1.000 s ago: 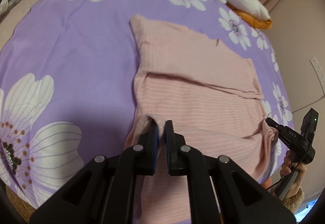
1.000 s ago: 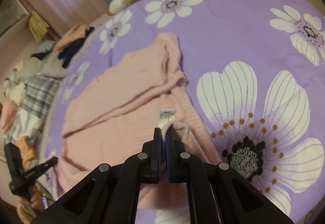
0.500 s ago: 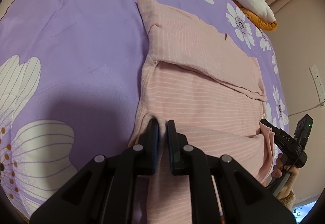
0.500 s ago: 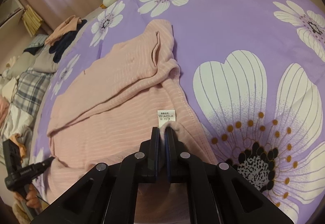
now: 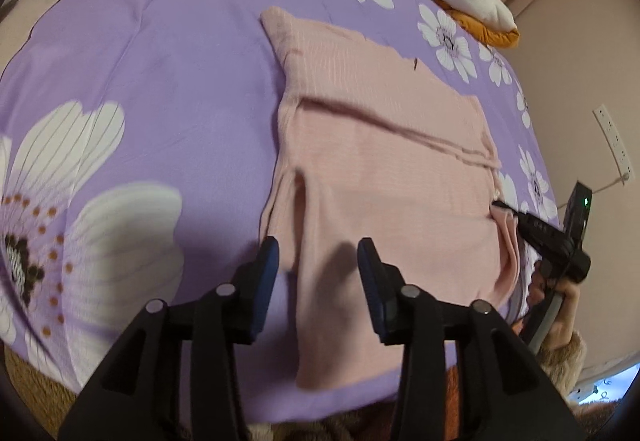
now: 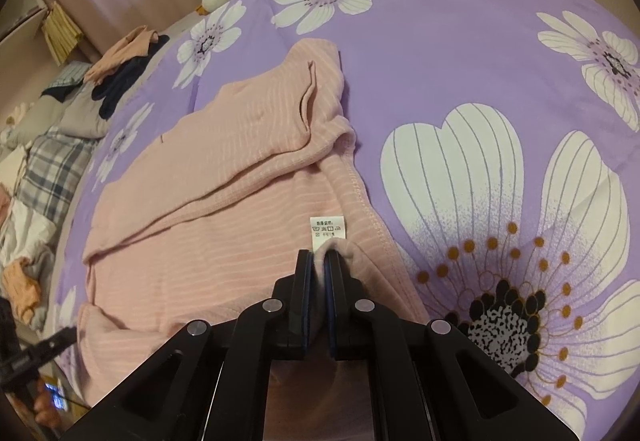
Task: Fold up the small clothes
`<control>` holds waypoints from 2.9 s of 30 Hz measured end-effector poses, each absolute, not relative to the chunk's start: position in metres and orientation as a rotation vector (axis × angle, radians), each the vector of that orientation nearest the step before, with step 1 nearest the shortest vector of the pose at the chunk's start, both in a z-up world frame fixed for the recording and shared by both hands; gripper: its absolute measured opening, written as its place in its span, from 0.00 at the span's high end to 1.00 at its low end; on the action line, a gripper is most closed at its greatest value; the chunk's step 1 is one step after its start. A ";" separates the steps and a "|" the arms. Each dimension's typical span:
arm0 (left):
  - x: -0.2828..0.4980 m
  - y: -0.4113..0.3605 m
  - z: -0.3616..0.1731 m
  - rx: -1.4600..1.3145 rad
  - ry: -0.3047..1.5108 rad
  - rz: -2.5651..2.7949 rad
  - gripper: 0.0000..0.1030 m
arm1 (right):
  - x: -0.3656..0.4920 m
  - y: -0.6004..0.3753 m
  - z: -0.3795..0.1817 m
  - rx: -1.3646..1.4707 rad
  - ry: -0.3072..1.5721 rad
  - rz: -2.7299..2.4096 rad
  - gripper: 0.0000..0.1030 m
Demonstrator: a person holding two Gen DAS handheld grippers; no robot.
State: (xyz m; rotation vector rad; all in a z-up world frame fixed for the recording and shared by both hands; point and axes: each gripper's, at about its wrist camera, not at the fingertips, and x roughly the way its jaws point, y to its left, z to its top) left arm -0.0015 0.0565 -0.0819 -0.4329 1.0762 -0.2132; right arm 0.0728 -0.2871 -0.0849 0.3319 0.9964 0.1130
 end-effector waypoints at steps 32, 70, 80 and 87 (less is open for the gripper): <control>0.049 0.067 -0.038 -0.678 0.884 -0.266 0.96 | 0.087 -0.304 -0.046 0.439 0.943 0.154 0.95; 0.074 0.071 -0.096 -0.341 1.027 -0.273 0.67 | 0.143 -0.292 -0.045 0.046 1.021 0.272 0.51; 0.098 0.057 -0.098 -0.298 1.024 -0.239 0.65 | 0.140 -0.268 -0.053 -0.046 1.011 0.267 0.98; 0.100 0.050 -0.085 -0.266 0.999 -0.226 0.61 | 0.126 -0.300 -0.014 0.109 0.875 0.190 0.99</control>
